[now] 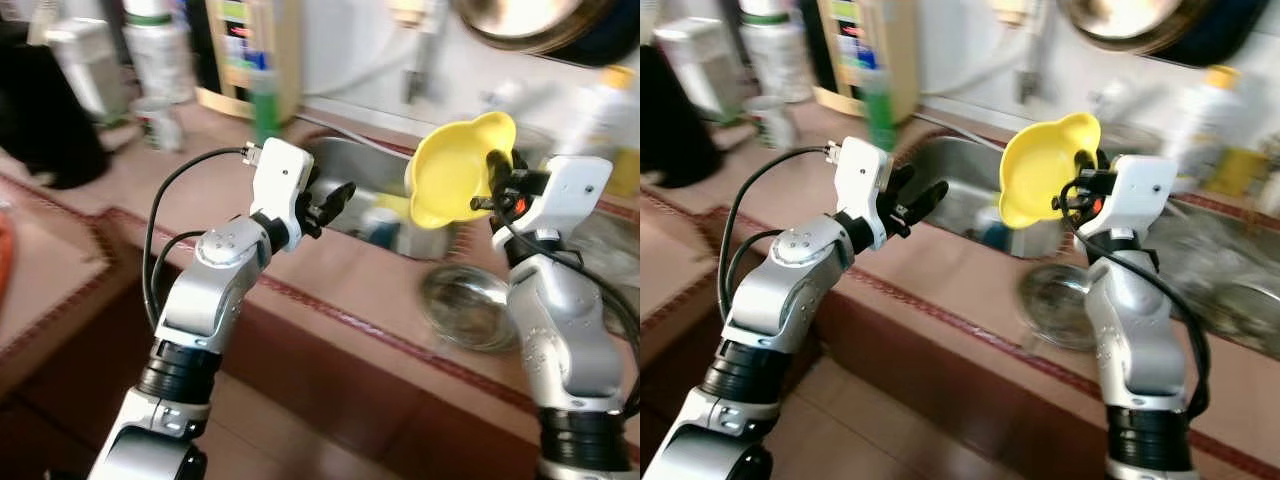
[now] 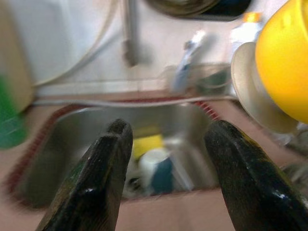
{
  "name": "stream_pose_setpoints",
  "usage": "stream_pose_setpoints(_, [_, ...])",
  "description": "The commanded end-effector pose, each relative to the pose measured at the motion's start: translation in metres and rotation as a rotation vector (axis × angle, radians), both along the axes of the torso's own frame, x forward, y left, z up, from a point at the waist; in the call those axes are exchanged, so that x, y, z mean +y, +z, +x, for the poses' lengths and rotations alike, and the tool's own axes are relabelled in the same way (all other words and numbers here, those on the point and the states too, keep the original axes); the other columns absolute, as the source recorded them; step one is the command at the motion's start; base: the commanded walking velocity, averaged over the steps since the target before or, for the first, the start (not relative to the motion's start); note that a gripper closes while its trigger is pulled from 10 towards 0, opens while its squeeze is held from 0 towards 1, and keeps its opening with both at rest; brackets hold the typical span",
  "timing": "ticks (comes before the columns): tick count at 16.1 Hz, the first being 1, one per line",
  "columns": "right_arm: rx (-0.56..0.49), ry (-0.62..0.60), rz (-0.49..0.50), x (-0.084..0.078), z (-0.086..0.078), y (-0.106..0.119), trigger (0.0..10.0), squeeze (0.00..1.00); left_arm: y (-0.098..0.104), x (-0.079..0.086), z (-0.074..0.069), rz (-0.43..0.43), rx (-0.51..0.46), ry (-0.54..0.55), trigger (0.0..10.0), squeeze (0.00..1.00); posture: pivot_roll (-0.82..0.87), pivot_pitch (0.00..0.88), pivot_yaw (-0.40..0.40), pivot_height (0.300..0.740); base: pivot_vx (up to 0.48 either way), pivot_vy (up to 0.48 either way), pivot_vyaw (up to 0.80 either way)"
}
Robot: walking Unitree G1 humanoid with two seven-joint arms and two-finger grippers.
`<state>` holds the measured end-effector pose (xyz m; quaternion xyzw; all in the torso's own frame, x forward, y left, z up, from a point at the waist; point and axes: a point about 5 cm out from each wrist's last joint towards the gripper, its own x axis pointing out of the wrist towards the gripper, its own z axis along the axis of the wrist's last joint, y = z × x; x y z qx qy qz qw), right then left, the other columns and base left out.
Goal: Kitchen organization
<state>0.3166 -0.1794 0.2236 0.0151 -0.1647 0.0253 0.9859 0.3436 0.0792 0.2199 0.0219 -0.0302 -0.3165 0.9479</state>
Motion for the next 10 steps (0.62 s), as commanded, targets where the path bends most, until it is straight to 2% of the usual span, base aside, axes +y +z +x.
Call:
stream_pose_setpoints(1, [-0.019,0.004,-0.013,-0.0002,-0.0005,0.0013,10.0,0.00,0.0023,-0.0013,0.0007,0.008,0.001,-0.007,10.0,0.00,-0.06,0.020,-0.020,0.740,0.000,0.480,0.00])
stream_pose_setpoints(3, [-0.017,-0.003,-0.015,-0.0021,0.0008,-0.0002,10.0,0.00,0.0023,-0.0015,0.0011,0.040,-0.020,0.008,10.0,0.00,-0.06,0.023,-0.019,0.740,0.000,0.000,-0.20])
stream_pose_setpoints(5, [-0.008,-0.017,-0.013,-0.0067,0.0035,-0.0023,10.0,0.00,0.0017,-0.0037,0.0013,0.071,-0.037,0.015,10.0,0.00,-0.06,0.027,-0.018,0.740,0.000,0.000,-0.78])
stream_pose_setpoints(10, [0.000,-0.029,-0.020,-0.0100,0.0065,-0.0043,10.0,0.00,0.0034,-0.0031,-0.0003,0.086,-0.064,-0.001,10.0,0.00,-0.06,0.031,-0.016,0.740,0.000,0.000,-0.77])
